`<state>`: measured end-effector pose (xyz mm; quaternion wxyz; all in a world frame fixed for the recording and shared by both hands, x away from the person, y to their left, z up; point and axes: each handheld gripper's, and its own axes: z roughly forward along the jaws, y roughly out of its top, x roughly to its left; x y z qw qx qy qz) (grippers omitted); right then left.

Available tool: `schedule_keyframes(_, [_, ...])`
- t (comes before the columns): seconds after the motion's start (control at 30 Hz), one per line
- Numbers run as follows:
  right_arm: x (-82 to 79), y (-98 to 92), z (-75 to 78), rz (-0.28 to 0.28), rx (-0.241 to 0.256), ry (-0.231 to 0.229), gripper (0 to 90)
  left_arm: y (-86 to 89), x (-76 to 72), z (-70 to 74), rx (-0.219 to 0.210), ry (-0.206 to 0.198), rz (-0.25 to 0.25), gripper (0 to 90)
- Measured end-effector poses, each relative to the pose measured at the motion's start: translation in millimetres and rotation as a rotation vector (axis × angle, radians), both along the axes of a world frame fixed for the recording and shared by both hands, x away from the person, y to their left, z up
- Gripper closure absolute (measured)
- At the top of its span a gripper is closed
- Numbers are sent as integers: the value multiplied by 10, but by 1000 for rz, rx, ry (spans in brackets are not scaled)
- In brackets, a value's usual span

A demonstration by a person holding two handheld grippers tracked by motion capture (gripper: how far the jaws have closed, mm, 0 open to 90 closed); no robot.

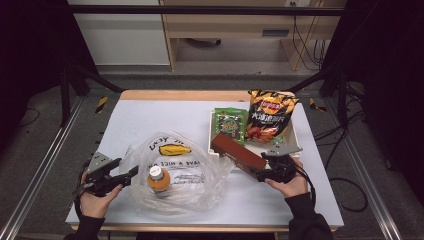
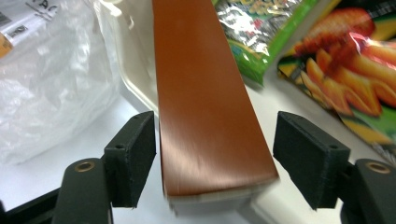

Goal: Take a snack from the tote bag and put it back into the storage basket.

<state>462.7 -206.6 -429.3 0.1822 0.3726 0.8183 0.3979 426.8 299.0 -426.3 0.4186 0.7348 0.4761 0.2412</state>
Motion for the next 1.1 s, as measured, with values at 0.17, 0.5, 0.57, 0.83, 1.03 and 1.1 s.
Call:
schedule_keyframes(0.17, [-64, -69, -53, -34, -9, 27, 324, -10, -3, 0, 3, 0, -4, 284])
schedule_keyframes(0.5, [-3, -136, -84, -67, 15, 24, 366, -14, 3, -9, 8, 6, -5, 284])
schedule_keyframes(0.57, [8, -153, -83, -68, 10, 24, 362, -15, 4, -11, 7, 6, -5, 284])
schedule_keyframes(0.83, [-20, -193, -42, -125, -4, 5, 334, -15, 2, -13, 8, 7, -5, 284])
schedule_keyframes(1.03, [-28, -226, -19, -187, -14, -7, 353, -20, 4, -19, 10, 8, -6, 284])
schedule_keyframes(1.1, [-30, -235, -14, -200, -13, -19, 438, -18, 5, -19, 10, 8, -6, 284])
